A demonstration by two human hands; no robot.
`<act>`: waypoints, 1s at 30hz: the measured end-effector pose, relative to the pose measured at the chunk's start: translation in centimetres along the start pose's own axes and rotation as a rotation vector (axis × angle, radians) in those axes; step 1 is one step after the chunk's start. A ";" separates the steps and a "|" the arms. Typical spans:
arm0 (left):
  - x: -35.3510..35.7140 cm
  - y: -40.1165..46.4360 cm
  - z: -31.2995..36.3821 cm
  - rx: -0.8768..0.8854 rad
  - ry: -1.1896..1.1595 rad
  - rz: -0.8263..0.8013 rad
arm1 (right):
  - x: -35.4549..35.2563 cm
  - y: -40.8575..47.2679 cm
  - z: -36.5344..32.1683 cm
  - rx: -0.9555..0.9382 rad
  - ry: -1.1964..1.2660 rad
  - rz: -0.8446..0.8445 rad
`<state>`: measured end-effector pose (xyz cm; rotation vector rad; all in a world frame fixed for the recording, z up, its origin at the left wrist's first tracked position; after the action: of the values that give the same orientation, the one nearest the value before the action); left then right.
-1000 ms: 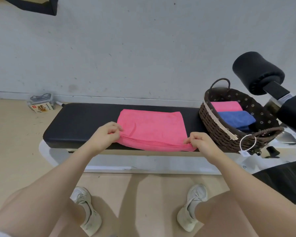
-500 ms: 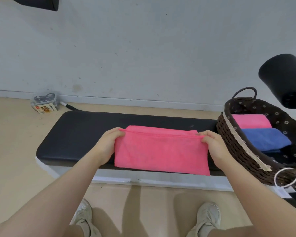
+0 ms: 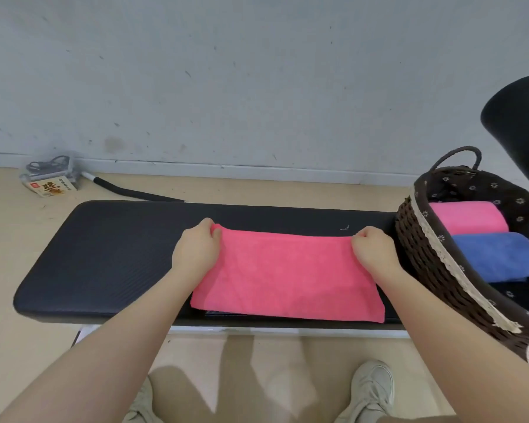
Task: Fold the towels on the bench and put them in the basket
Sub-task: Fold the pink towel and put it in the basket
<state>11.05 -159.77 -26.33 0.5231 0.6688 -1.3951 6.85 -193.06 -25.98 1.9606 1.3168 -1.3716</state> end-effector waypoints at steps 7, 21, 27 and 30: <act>0.8 0.5 0.6 0.056 0.184 0.017 | 0.4 -0.6 0.4 0.039 -0.488 0.050; 1.5 -2.1 4.6 0.561 0.439 0.161 | -0.4 -3.6 -5.3 -0.338 -0.537 0.316; 9.0 -6.5 4.5 0.605 0.558 -0.513 | 9.2 -9.9 -11.6 -0.734 -0.372 -0.199; 7.9 -5.7 2.8 0.550 0.506 -0.417 | 9.8 -9.2 -9.3 -0.712 -0.505 -0.139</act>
<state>6.07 -168.03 -29.52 1.2552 0.8265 -1.8729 4.22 -177.16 -28.98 0.9956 1.4295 -1.1260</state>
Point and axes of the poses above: each hand's wrist, its own y-axis towards the middle knuckle, its own x-axis out of the palm, z = x × y, the point moved 8 cm from there along y, towards the middle knuckle, and after that the axes turned 12 degrees about -y, right-handed, at the moved point
